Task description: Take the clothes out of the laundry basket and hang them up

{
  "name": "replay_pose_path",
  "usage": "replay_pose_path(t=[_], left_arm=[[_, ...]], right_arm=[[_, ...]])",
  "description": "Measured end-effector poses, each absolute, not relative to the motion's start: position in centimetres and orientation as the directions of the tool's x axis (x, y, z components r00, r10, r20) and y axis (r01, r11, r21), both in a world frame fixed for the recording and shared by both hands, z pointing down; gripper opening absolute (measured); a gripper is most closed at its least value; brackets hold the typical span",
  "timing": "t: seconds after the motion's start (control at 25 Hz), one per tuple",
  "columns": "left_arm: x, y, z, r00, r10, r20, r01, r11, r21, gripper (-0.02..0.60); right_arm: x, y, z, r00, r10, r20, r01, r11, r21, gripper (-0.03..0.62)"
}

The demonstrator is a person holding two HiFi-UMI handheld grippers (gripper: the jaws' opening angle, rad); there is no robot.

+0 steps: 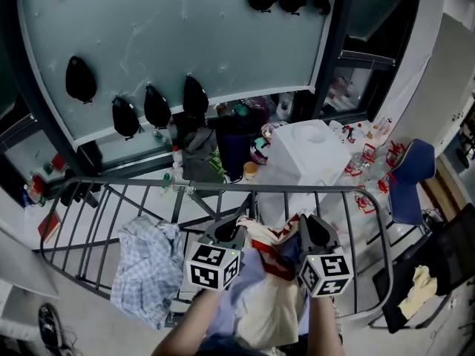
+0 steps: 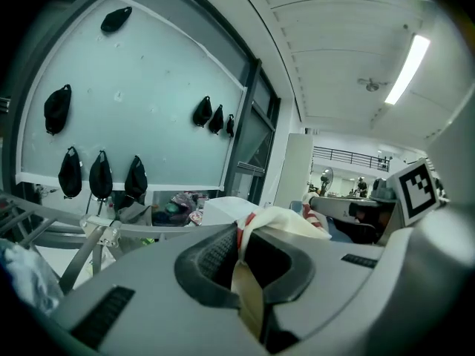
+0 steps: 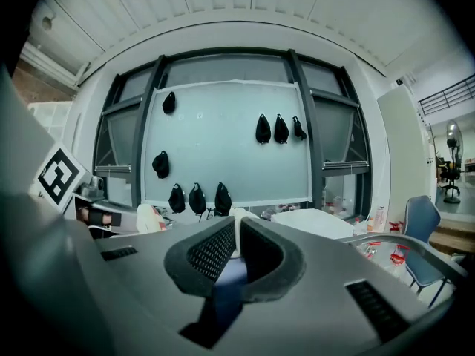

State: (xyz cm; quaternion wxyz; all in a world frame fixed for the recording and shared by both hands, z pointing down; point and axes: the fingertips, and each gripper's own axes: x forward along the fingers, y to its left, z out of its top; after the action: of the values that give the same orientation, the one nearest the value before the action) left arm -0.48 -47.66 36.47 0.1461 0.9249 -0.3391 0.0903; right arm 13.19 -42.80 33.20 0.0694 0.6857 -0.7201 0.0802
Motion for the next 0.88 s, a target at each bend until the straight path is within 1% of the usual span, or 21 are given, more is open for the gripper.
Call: replay_pose_path(t=[0.28,0.52,0.56,0.64,0.68,0.72,0.88], left_arm=[[0.5,-50.0,40.7,0.726,-0.574,0.378,-0.664,-0.728,0.172,0.029],[0.3,-50.4,41.6,0.719,-0.56,0.412,-0.67,-0.716,0.195,0.033],[0.3,-50.3,41.5,0.718,-0.56,0.414,-0.672,-0.713,0.202,0.051],[0.1,-50.1,41.3,0.719,-0.559,0.413,-0.673,-0.708,0.213,0.176],[0.0,-50.0,41.0,0.719,-0.559,0.414,-0.673,-0.707,0.215,0.204],[-0.2,-49.9,40.8,0.718,-0.559,0.414,-0.674,-0.707,0.215,0.224],[-1.0,-48.9,39.5,0.711,-0.576,0.403,-0.685,-0.698,0.209,0.238]], right_arm=[[14.8,-45.2,37.4,0.019,-0.944,0.329,-1.0,-0.018,0.005,0.028],[15.5,-45.6,38.1,0.044,-0.93,0.364,-0.999,-0.046,0.005,0.045],[15.5,-45.5,38.1,0.046,-0.929,0.367,-0.999,-0.047,0.007,0.057],[15.5,-45.4,37.9,0.047,-0.927,0.372,-0.999,-0.047,0.008,0.094],[15.4,-45.2,37.8,0.046,-0.926,0.375,-0.999,-0.047,0.006,0.124],[15.4,-45.1,37.7,0.046,-0.924,0.379,-0.999,-0.048,0.005,0.151],[15.4,-44.0,37.3,0.047,-0.911,0.41,-0.999,-0.05,0.004,0.198]])
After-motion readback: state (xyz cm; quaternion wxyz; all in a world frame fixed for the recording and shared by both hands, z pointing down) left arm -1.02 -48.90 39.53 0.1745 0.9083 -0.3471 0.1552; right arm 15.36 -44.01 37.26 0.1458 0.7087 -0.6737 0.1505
